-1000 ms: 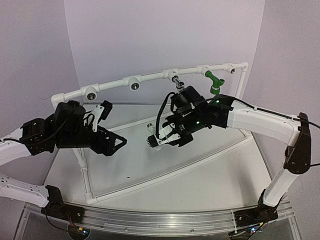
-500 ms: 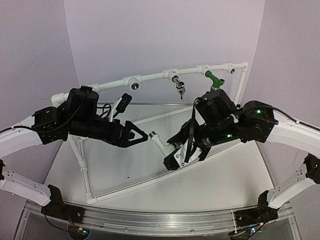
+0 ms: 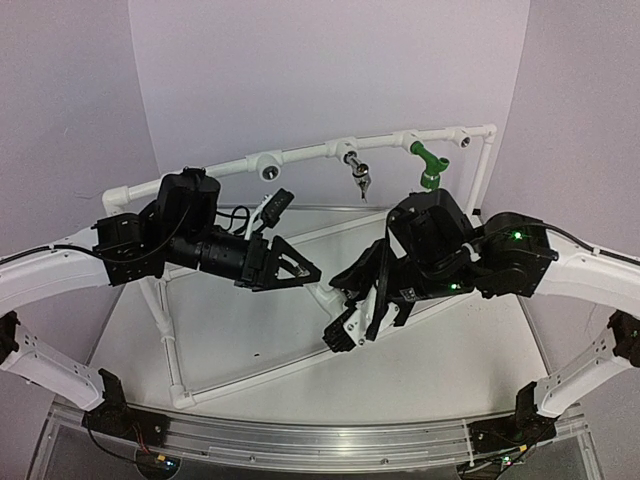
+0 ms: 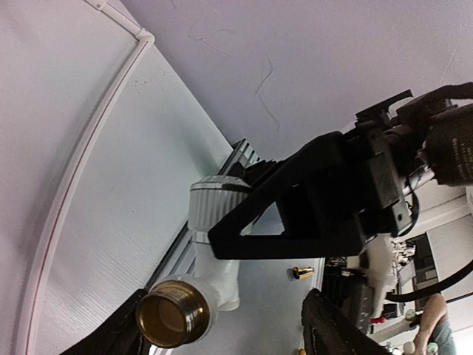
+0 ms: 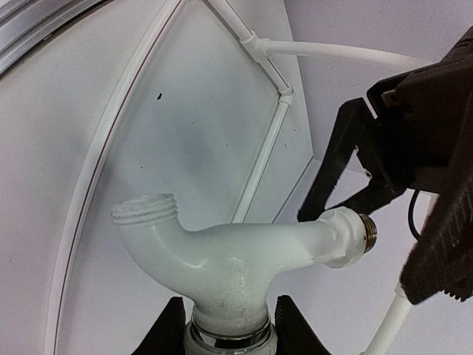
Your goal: Install the water faucets
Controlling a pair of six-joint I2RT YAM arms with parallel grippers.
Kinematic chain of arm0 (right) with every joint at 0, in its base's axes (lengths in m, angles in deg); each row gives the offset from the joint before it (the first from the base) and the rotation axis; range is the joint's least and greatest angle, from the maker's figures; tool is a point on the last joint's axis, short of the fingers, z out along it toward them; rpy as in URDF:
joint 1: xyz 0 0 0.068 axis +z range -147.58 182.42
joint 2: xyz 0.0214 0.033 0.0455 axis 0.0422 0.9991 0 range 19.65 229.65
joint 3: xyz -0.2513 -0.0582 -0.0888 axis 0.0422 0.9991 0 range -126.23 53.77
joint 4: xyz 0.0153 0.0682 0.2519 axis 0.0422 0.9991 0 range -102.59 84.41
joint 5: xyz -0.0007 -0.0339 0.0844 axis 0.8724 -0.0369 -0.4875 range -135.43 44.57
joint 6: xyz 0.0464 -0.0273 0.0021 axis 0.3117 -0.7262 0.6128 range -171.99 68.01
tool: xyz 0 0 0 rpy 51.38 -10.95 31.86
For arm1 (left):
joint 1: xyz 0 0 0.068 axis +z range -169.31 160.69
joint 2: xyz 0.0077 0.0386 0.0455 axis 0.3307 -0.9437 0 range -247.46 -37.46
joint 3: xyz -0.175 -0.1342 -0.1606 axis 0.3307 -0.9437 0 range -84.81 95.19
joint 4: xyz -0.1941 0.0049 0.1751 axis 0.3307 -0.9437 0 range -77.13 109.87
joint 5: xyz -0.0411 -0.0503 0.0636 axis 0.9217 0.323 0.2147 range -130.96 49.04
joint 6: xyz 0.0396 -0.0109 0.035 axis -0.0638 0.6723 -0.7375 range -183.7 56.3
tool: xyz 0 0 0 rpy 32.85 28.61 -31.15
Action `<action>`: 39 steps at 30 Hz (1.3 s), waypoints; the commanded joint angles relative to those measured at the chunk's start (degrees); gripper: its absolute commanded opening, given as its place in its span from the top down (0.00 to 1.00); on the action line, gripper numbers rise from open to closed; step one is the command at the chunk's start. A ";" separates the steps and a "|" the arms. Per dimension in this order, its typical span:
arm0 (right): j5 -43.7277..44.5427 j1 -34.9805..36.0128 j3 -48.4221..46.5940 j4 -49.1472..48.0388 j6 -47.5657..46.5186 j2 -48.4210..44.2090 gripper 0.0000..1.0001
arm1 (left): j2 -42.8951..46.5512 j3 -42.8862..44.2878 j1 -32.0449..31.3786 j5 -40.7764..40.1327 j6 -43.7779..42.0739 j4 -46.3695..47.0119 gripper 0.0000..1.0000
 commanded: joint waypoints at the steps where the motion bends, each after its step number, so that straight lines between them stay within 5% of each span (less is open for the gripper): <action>1: 1.09 0.85 1.22 -3.94 -3.11 -2.38 0.77 | -0.66 -0.62 0.02 3.10 2.16 6.45 0.39; 6: 1.12 1.00 1.32 -4.59 -3.14 -3.02 0.77 | -0.99 -1.17 0.03 3.96 2.67 7.59 0.58; 11: 0.76 0.99 1.71 -4.60 -3.35 -4.18 0.77 | -0.84 -1.30 0.03 3.14 2.33 5.92 0.59; 14: 0.51 0.99 2.04 -4.58 -3.33 -4.76 0.75 | -0.83 -1.42 0.03 3.15 2.20 5.59 0.67; 17: 0.13 0.99 2.59 -5.35 -3.06 -5.48 0.65 | -0.48 -2.20 0.02 3.84 3.12 7.92 0.86; 20: -0.51 0.99 4.72 -8.31 -2.41 -7.30 0.39 | 0.75 -3.81 0.03 3.18 4.78 11.70 0.99; 26: -2.42 0.99 16.80 -22.74 -3.83 -16.26 0.02 | 5.27 -5.83 -0.01 1.29 8.19 17.79 1.00; 39: 9.43 6.06 34.79 -69.22 -13.18 -17.85 0.05 | 8.77 -9.71 0.03 -3.94 18.84 28.37 1.00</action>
